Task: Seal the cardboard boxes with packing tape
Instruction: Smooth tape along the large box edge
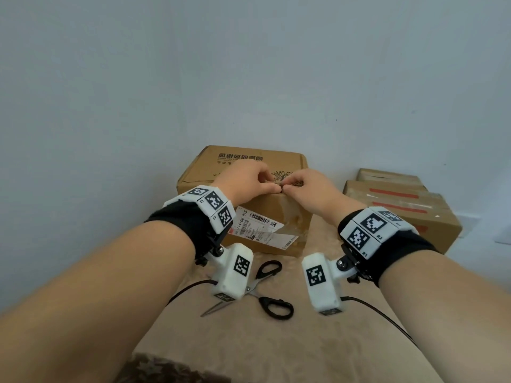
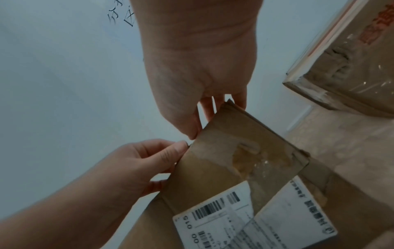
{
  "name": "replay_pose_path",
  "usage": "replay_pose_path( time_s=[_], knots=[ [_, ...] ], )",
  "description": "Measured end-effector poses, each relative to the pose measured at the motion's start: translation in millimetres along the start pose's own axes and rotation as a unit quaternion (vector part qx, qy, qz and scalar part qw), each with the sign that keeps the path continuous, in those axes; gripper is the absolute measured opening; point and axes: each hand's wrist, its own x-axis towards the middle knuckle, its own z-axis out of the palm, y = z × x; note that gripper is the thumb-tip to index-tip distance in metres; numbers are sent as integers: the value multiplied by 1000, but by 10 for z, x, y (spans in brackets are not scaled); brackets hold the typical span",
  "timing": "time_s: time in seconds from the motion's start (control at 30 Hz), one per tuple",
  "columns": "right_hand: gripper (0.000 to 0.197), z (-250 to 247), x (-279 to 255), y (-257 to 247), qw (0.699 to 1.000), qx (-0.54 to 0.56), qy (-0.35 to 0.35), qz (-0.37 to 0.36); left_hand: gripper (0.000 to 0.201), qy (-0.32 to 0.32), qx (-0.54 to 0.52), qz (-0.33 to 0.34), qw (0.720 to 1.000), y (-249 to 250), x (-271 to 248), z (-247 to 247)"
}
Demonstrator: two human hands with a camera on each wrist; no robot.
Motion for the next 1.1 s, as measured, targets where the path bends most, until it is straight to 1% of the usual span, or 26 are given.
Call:
replay_pose_path(
  time_s=[0.07,0.13,0.2,0.23,0.27,0.3,0.37,0.4,0.5,0.6,0.67,0.8,0.87,0.93,1.03,1.1],
  knots=[
    [21,5,8,-32,999,43,-3,27,34,-9,27,1,1000,4,11,-22],
    [20,20,25,-44,996,77,1,43,31,-9,75,9,997,31,5,-19],
    [19,39,32,-52,992,116,14,56,30,11,104,23,994,34,-29,0],
    [19,53,32,-60,989,134,17,66,31,19,102,31,994,15,-55,11],
    [23,71,39,-72,986,147,19,78,31,18,90,38,995,-10,-88,16],
    [31,95,61,-83,985,142,22,91,32,9,75,47,996,-43,-119,17],
    [48,152,114,-133,988,89,29,119,33,-24,52,68,996,-114,-175,9],
    [51,186,142,-159,989,58,31,131,32,-38,44,76,995,-141,-202,1],
    [46,264,192,-229,987,-45,44,149,36,-43,15,70,996,-192,-276,7],
    [41,265,146,-239,970,-175,84,147,38,-34,30,60,997,-201,-308,58],
    [42,248,110,-228,964,-205,101,138,38,-33,42,58,997,-203,-297,89],
    [42,210,133,-153,971,-177,79,142,37,-30,47,50,997,-197,-268,118],
    [37,184,143,-123,976,-148,70,142,38,-28,51,45,997,-196,-253,128],
    [33,145,137,-98,983,-124,50,125,38,-34,64,39,997,-193,-239,122],
    [34,42,114,-97,986,-143,0,88,39,-53,103,38,993,-176,-232,96],
    [32,-9,107,-109,985,-154,-32,72,40,-57,110,38,992,-157,-239,80]
  ],
)
